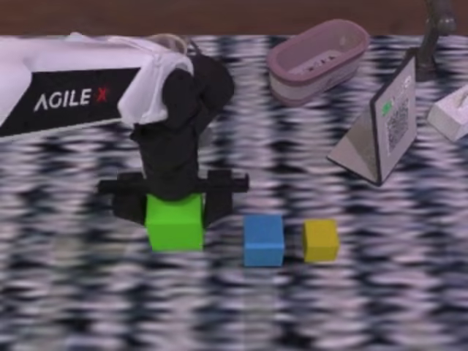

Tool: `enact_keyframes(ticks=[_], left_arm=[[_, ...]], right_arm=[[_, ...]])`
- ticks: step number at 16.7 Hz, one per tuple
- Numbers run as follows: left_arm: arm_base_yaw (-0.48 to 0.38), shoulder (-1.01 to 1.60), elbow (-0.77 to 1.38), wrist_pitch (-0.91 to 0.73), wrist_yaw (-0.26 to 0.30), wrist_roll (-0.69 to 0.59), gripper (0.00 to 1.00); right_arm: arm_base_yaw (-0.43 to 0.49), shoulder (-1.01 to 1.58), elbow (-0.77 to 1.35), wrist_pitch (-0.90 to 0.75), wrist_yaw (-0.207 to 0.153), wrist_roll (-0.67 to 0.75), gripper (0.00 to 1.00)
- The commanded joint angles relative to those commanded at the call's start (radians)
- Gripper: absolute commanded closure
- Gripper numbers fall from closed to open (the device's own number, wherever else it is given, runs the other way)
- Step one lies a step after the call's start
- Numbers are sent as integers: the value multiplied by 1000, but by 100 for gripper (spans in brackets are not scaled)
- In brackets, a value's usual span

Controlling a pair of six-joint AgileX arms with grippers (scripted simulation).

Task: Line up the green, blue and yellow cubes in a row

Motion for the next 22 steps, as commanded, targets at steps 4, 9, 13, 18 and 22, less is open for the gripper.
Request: enact_keyframes(ticks=[4, 9, 13, 18, 22], left_arm=[[0, 38, -70, 109, 1, -3, 100], [0, 39, -72, 112, 1, -3, 92], [0, 39, -72, 112, 1, -3, 62], [0, 39, -72, 112, 1, -3, 25], [0, 39, -72, 112, 1, -3, 0]], right_arm=[[0, 0, 0, 0, 0, 0, 0], [0, 0, 0, 0, 0, 0, 0], [0, 0, 0, 0, 0, 0, 0], [0, 0, 0, 0, 0, 0, 0], [0, 0, 0, 0, 0, 0, 0]])
